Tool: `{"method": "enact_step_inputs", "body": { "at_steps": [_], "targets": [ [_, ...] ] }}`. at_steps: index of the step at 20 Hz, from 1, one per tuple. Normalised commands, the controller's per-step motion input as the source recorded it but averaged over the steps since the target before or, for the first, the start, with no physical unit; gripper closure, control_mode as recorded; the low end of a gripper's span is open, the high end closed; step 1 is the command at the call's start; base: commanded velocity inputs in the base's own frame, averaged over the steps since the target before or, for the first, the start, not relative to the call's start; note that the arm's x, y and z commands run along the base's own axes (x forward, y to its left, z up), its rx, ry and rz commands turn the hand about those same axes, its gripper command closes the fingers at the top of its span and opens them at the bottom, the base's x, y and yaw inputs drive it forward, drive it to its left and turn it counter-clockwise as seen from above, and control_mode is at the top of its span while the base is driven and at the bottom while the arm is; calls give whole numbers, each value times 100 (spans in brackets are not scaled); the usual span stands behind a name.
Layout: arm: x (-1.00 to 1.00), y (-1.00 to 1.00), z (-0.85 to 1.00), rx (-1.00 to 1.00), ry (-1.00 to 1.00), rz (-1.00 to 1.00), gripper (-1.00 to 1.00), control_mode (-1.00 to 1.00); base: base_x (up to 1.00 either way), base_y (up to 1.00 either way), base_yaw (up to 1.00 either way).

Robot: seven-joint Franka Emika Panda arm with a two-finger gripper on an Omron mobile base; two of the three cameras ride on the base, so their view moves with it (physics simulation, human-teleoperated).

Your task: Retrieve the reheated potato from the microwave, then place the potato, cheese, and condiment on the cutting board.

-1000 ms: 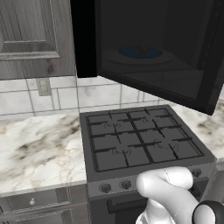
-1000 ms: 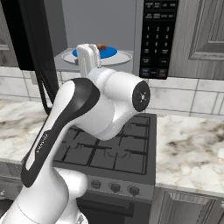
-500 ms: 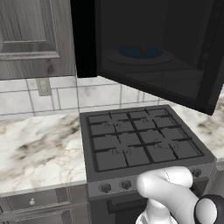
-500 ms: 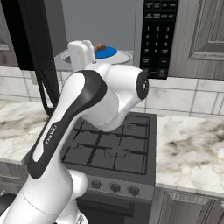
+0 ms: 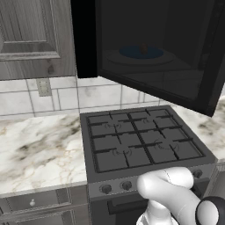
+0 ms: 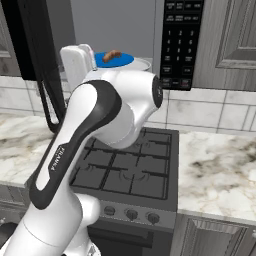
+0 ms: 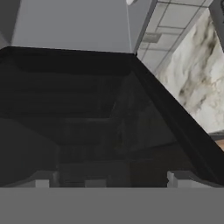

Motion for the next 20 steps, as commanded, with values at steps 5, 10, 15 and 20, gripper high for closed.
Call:
{"method": "enact_step_inputs", "body": {
  "at_steps": [5, 10, 15, 20],
  "targets": [
    [-29, 34, 7, 0, 0, 17, -100, -100, 0, 0, 0],
    [-32, 40, 3, 0, 0, 19, -100, -100, 0, 0, 0],
    [-24, 49, 0, 0, 0, 19, -100, -100, 0, 0, 0],
    [-18, 54, 0, 0, 0, 19, -100, -100, 0, 0, 0]
  ]
}}
